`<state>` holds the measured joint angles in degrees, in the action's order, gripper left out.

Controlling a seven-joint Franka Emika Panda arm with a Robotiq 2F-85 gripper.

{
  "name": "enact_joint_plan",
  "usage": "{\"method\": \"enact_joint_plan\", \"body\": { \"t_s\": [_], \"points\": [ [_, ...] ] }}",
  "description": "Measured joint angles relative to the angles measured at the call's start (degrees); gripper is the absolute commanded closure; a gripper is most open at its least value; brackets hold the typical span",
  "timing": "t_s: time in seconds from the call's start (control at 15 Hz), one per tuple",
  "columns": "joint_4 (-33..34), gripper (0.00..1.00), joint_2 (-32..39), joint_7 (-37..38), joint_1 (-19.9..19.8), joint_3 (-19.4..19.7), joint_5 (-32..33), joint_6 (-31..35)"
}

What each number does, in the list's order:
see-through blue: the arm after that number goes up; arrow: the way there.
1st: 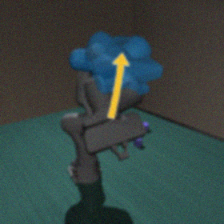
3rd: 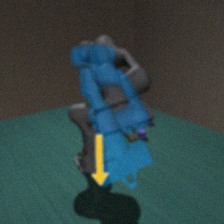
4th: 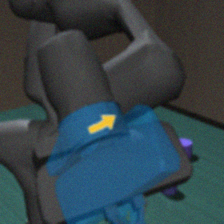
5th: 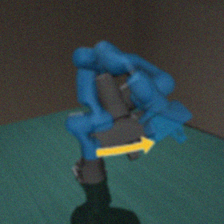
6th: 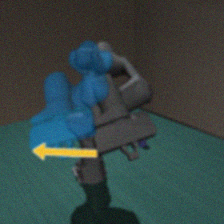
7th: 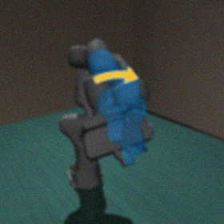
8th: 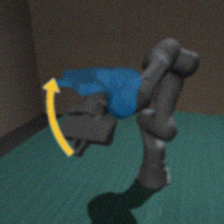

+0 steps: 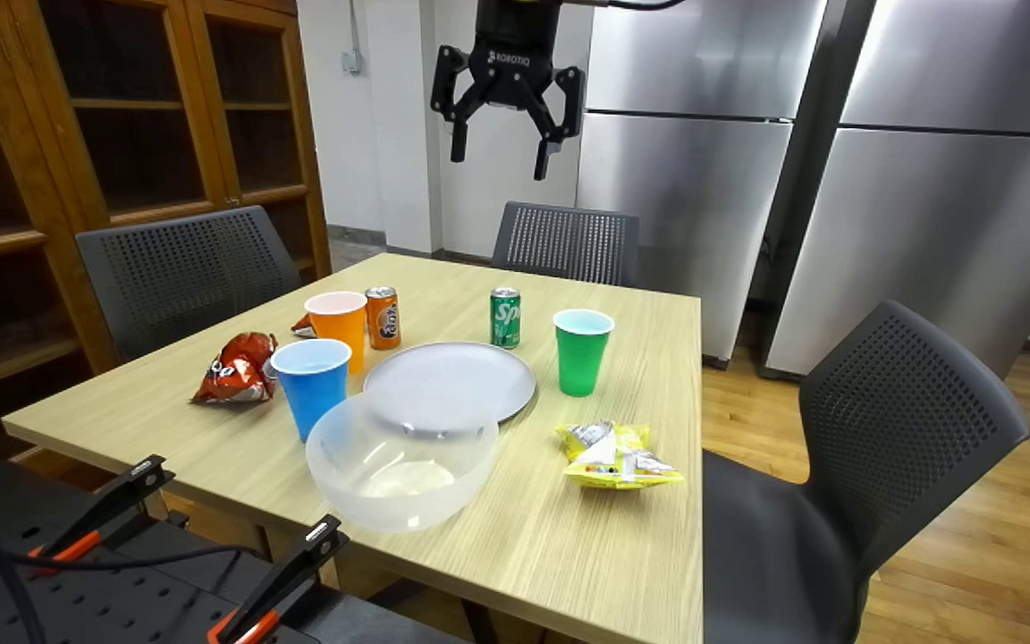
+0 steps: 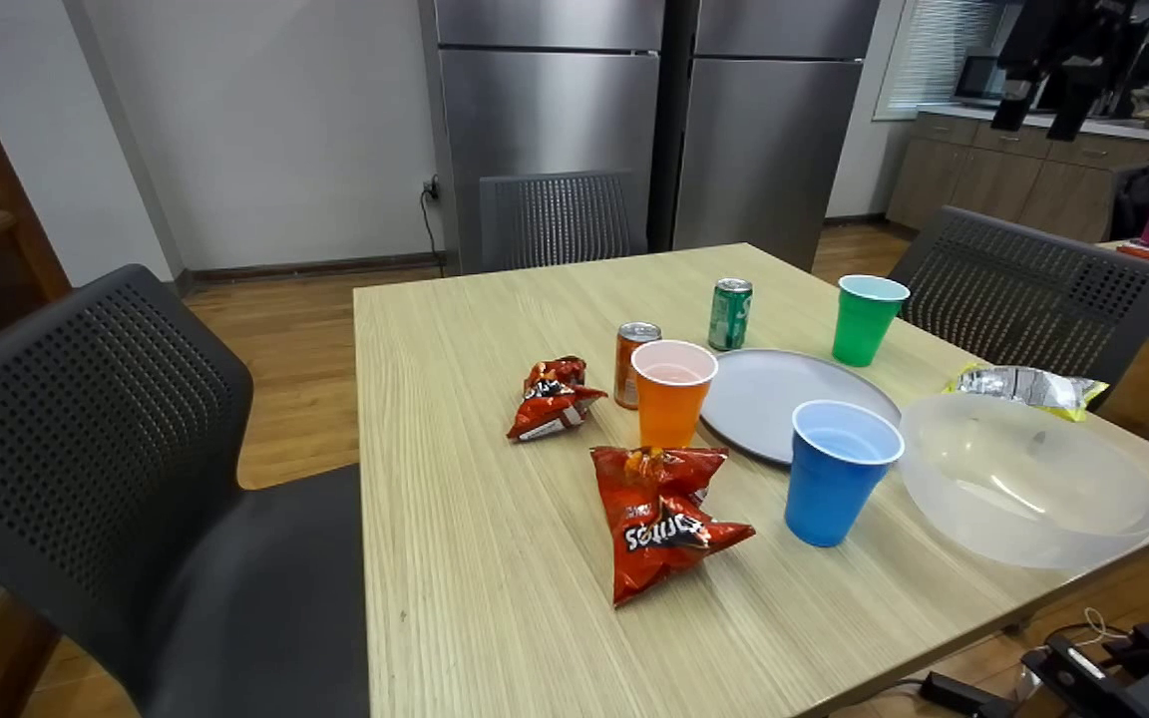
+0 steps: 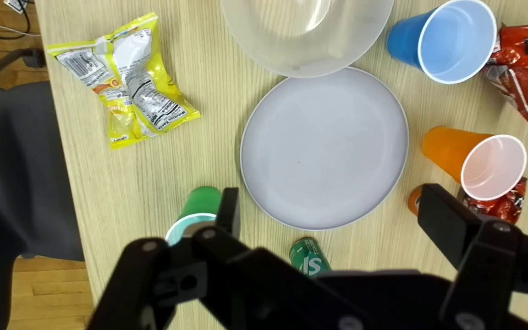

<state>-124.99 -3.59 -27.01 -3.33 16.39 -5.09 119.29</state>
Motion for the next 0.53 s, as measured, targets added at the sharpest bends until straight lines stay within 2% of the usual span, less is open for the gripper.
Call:
{"method": "enact_joint_plan", "body": {
  "t_s": [0.53],
  "points": [
    [4.5,0.0,8.4,0.6,-1.1,-2.4,-4.0,1.8]
  ]
}}
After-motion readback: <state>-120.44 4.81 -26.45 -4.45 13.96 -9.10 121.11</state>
